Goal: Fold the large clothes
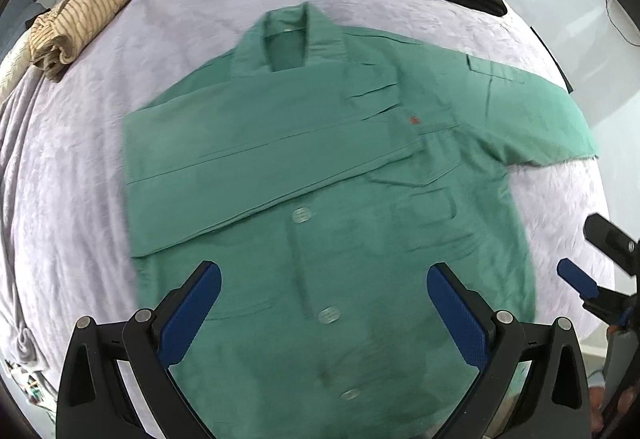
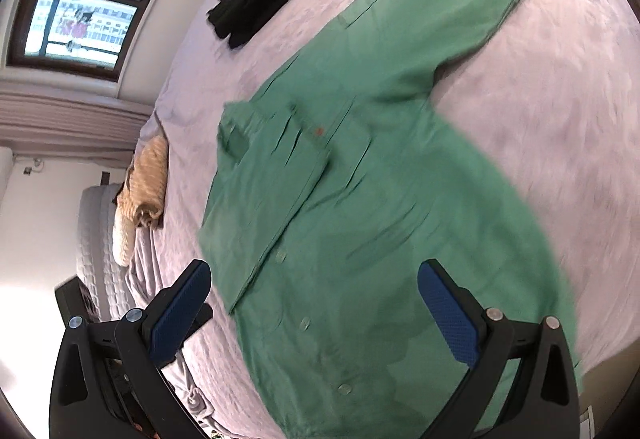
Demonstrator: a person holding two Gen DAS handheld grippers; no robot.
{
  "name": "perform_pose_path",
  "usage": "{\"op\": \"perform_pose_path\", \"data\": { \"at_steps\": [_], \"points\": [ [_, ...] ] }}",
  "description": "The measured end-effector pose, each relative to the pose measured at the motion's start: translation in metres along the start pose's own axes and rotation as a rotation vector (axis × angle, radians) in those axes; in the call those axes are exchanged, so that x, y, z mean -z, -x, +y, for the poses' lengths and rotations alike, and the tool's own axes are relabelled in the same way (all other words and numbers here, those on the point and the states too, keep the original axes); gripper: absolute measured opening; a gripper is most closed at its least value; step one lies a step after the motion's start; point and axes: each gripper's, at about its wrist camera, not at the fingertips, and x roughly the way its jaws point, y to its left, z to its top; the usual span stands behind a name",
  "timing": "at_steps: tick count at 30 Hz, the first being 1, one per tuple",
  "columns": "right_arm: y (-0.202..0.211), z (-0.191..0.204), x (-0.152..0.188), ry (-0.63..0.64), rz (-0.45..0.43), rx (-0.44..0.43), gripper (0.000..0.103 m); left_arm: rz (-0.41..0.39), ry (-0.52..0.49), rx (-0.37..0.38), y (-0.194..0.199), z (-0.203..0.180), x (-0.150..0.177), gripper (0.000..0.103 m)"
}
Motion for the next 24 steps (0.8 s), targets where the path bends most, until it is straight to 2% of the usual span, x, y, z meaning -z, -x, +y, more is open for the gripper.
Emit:
{"op": "perform_pose_path", "data": {
  "at_steps": [7, 13, 19, 24],
  "points": [
    [0.023, -0.073, -0.088, -0.083, -0.069, 0.040, 0.103, 0.040, -0.009, 0.002, -0.032, -0.052, -0.023, 0.103],
    [0.039, -0.141, -0.156, -0.199, -0.151, 0.033, 0.103, 0.053, -0.032, -0.010, -0.056, -0.082, -0.042, 0.103],
    [0.047, -0.196, -0.216, -0.301, -0.269, 0.005, 0.103, 0.071, -0.059, -0.015, -0.080, -0.104, -0.055, 0.103],
    [0.047, -0.223, -0.249, -0.385, -0.341, -0.057, 0.103, 0.080, -0.064, -0.015, -0.095, -0.115, -0.062, 0.103]
  ]
}}
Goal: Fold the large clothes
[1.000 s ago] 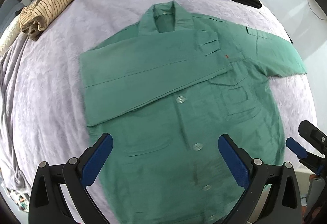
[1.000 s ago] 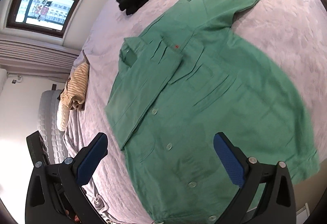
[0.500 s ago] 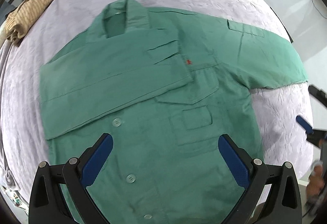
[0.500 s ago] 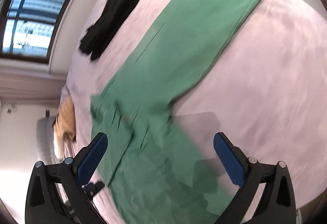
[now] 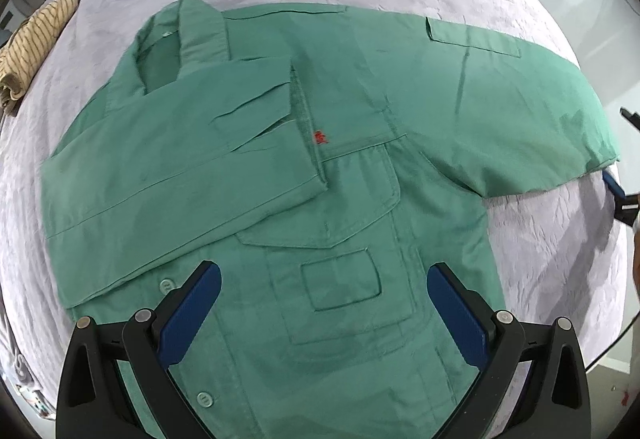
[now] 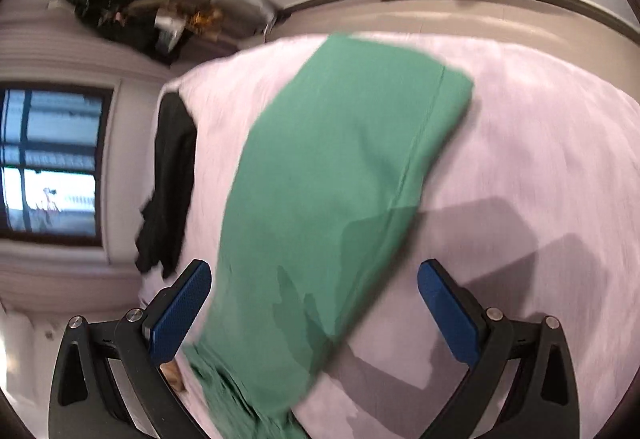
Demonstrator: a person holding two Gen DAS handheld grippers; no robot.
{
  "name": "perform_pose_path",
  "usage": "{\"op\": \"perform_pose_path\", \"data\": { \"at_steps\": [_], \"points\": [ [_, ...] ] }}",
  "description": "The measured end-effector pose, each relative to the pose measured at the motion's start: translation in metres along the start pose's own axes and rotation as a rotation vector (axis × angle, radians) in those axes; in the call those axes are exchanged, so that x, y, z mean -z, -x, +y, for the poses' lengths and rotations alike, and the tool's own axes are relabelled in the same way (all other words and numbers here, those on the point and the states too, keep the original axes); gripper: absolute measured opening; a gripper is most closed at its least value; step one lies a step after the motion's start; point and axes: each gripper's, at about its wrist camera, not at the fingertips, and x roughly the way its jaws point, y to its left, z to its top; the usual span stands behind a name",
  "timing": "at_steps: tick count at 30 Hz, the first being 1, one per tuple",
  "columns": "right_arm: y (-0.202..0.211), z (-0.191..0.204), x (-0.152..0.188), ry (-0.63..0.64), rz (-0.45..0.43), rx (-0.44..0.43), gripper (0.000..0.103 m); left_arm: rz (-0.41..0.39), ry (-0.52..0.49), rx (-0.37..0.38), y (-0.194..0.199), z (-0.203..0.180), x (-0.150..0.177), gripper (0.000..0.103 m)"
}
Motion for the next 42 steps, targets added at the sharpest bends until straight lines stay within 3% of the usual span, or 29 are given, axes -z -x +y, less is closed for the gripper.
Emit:
{"op": "perform_pose_path", "data": {
  "at_steps": [4, 5, 6, 8, 13, 20, 23, 29, 33, 36, 41, 42],
  "points": [
    [-0.007, -0.008, -0.016, -0.096, -0.030, -0.070, 0.096, -0.002, 0.004, 0.002, -0.004, -0.004, -0.003, 0.103],
    [-0.008, -0.009, -0.019, -0.114, -0.027, -0.074, 0.078, -0.005, 0.007, 0.003, -0.004, -0.004, -0.003, 0.103],
    [-0.010, -0.011, -0.021, -0.131, -0.018, -0.075, 0.050, -0.010, 0.012, 0.003, -0.004, -0.003, -0.003, 0.103],
    [-0.014, -0.014, -0.023, -0.157, 0.008, -0.072, 0.005, -0.017, 0.021, 0.002, -0.002, 0.000, -0.003, 0.103],
    [-0.006, 0.017, -0.015, -0.095, 0.004, -0.186, 0.004, -0.044, 0.062, -0.011, 0.009, 0.022, 0.004, 0.103],
    [-0.003, 0.133, 0.037, 0.239, 0.077, -0.270, 0.004, -0.117, 0.138, -0.025, 0.027, 0.080, 0.021, 0.103],
    [-0.014, 0.191, 0.082, 0.399, 0.134, -0.289, 0.005, -0.154, 0.171, -0.035, 0.032, 0.112, 0.030, 0.103],
    [-0.072, 0.279, 0.226, 0.739, 0.288, -0.285, 0.005, -0.194, 0.260, -0.042, 0.021, 0.189, 0.050, 0.103],
    [-0.129, 0.286, 0.332, 0.894, 0.415, -0.232, 0.004, -0.201, 0.296, -0.059, 0.004, 0.234, 0.063, 0.103],
    [-0.181, 0.265, 0.400, 0.948, 0.518, -0.153, 0.004, -0.205, 0.324, -0.063, -0.009, 0.262, 0.071, 0.103],
    [-0.243, 0.225, 0.436, 0.902, 0.600, 0.040, 0.013, -0.220, 0.332, -0.046, -0.031, 0.287, 0.075, 0.103],
    [-0.247, 0.220, 0.436, 0.869, 0.630, 0.039, 0.025, -0.224, 0.333, -0.034, -0.036, 0.291, 0.077, 0.103]
  ]
}}
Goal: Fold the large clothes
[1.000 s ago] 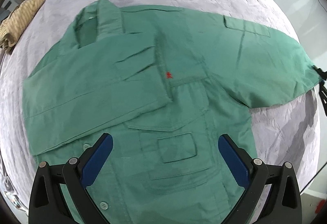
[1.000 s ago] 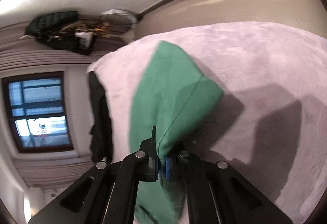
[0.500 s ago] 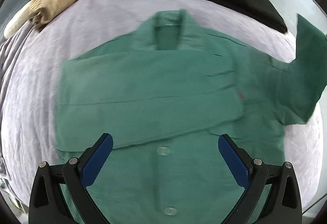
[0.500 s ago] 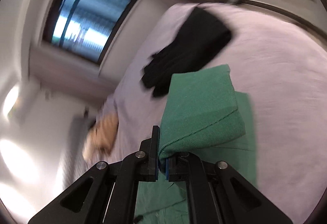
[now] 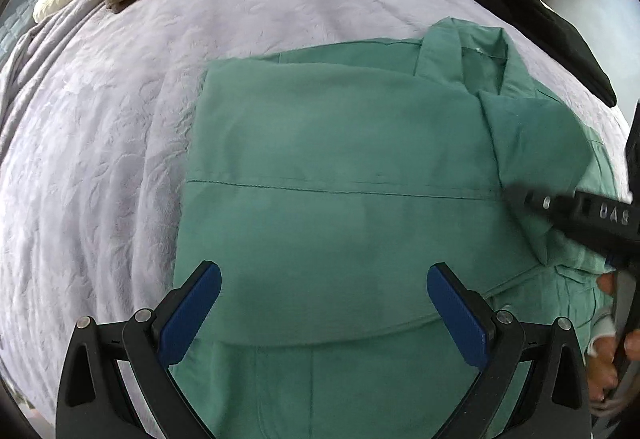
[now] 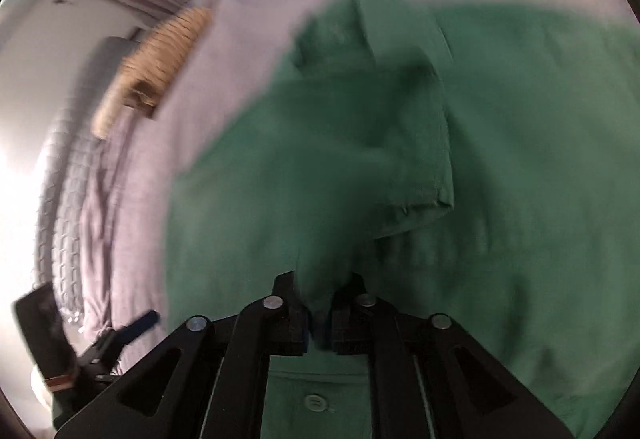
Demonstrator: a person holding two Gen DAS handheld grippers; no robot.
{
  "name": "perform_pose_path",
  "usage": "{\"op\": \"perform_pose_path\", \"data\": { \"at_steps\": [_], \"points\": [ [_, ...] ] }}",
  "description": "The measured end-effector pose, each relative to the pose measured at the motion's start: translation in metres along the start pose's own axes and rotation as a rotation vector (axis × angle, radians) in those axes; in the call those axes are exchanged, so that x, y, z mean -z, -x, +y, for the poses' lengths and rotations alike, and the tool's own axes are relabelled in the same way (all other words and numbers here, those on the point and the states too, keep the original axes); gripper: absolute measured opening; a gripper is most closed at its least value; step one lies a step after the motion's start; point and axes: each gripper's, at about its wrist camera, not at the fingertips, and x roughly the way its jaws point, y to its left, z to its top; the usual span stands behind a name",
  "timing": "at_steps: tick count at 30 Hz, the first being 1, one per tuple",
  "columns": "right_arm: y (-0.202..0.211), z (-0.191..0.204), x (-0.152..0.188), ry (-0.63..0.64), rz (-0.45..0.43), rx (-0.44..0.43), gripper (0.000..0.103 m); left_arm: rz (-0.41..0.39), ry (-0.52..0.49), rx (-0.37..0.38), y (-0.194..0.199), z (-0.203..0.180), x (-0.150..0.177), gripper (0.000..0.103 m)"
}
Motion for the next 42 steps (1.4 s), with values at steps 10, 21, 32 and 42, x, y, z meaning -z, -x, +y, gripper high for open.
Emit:
{"op": "perform_pose_path", "data": {
  "at_steps": [10, 21, 32, 42],
  "points": [
    [0.042, 0.025, 0.005, 0.066, -0.170, 0.104, 0.010, -0.022, 0.034, 0.079, 0.005, 0.027, 0.009, 0.103],
    [-0.007, 0.105, 0.062, 0.465, 0.078, 0.149, 0.058, -0.037, 0.182, 0.155, 0.008, 0.067, -0.001, 0.103],
    [0.114, -0.095, 0.076, -0.239, -0.121, 0.101, 0.059, 0.095, 0.069, 0.409, -0.035, -0.042, -0.025, 0.103],
    [0.170, -0.182, 0.067, -0.612, -0.393, -0.058, 0.003, 0.074, -0.003, 0.306, -0.033, -0.080, -0.040, 0.022]
  ]
}}
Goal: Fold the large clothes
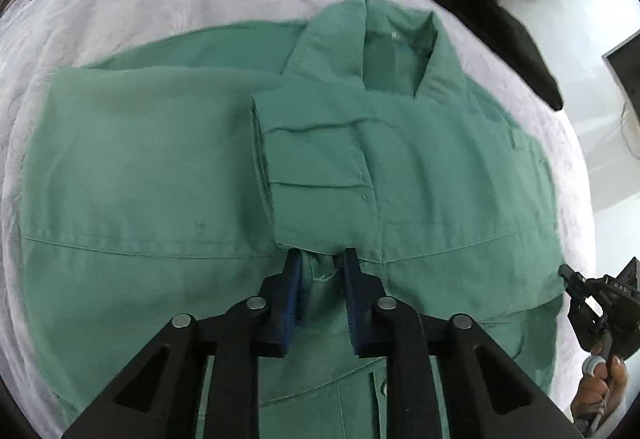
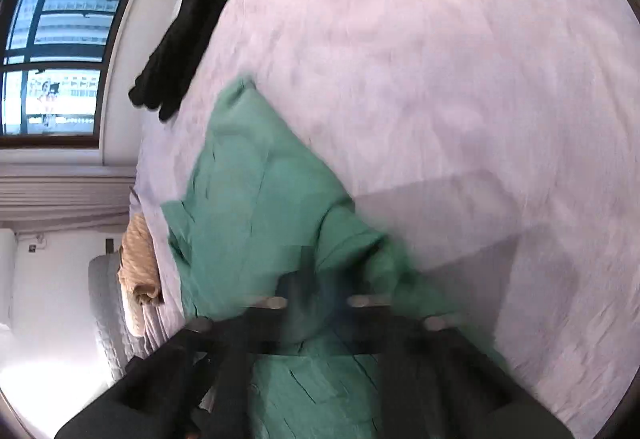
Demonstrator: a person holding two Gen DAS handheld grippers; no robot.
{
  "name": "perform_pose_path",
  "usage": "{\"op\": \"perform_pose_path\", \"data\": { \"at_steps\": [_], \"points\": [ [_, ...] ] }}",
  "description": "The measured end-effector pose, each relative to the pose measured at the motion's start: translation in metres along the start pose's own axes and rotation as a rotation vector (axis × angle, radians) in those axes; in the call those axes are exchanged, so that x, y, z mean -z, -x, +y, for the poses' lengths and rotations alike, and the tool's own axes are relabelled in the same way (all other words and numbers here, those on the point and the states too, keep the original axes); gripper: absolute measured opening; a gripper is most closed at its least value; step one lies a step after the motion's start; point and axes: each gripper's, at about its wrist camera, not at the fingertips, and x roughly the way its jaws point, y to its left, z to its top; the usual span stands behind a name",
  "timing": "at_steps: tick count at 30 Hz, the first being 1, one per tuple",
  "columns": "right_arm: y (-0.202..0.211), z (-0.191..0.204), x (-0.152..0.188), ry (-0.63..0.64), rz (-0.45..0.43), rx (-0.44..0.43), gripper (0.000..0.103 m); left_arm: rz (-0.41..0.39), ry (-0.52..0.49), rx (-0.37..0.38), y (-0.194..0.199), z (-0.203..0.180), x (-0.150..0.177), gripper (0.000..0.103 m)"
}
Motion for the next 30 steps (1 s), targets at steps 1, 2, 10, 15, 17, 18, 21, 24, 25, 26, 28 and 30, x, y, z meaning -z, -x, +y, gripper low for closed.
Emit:
{"op": "perform_pose_path", "data": {
  "at_steps": [1, 2, 10, 15, 17, 18, 21, 24, 25, 26, 28, 30],
  "points": [
    [0.007, 0.002, -0.001, 0.040, -0.003, 0.014, 0.003, -0.007, -0.003, 0.008, 0.003, 0.001, 0.000, 0.022],
    [0.012, 0.004, -0.001, 0.076, -0.005, 0.037, 0.003, -0.008, -0.011, 0.005, 0.004, 0.001, 0.001, 0.022],
    [0.016, -0.037, 0.006, 0.074, 0.080, 0.129, 0.002, -0.006, -0.009, -0.063, -0.006, 0.000, 0.001, 0.022],
    [0.055, 0.021, 0.007, 0.404, 0.028, 0.181, 0.050, -0.078, -0.040, -0.125, 0.024, 0.003, -0.001, 0.022],
    [0.047, 0.034, -0.011, 0.450, -0.004, 0.181, 0.078, -0.083, -0.047, -0.126, 0.028, 0.004, -0.007, 0.022],
    [0.035, 0.037, -0.027, 0.437, 0.004, 0.167, 0.076, -0.084, -0.055, -0.136, 0.027, 0.002, -0.012, 0.022],
    [-0.004, 0.030, -0.068, 0.347, 0.047, 0.139, 0.070, -0.088, -0.051, -0.138, 0.023, -0.002, -0.021, 0.022],
    [-0.035, 0.027, -0.086, 0.286, 0.098, 0.109, 0.059, -0.084, -0.051, -0.130, 0.016, -0.005, -0.020, 0.022],
    [-0.045, 0.029, -0.086, 0.285, 0.129, 0.102, 0.047, -0.081, -0.055, -0.129, 0.014, -0.008, -0.020, 0.022],
    [-0.049, 0.033, -0.086, 0.305, 0.156, 0.121, 0.006, -0.076, -0.059, -0.129, 0.011, -0.010, -0.020, 0.022],
    [-0.044, 0.051, -0.080, 0.408, 0.113, 0.176, 0.005, -0.073, -0.064, -0.129, 0.006, -0.011, -0.020, 0.022],
    [-0.037, 0.055, -0.077, 0.454, 0.073, 0.203, 0.004, -0.073, -0.065, -0.144, 0.000, -0.012, -0.022, 0.022]
  ]
}}
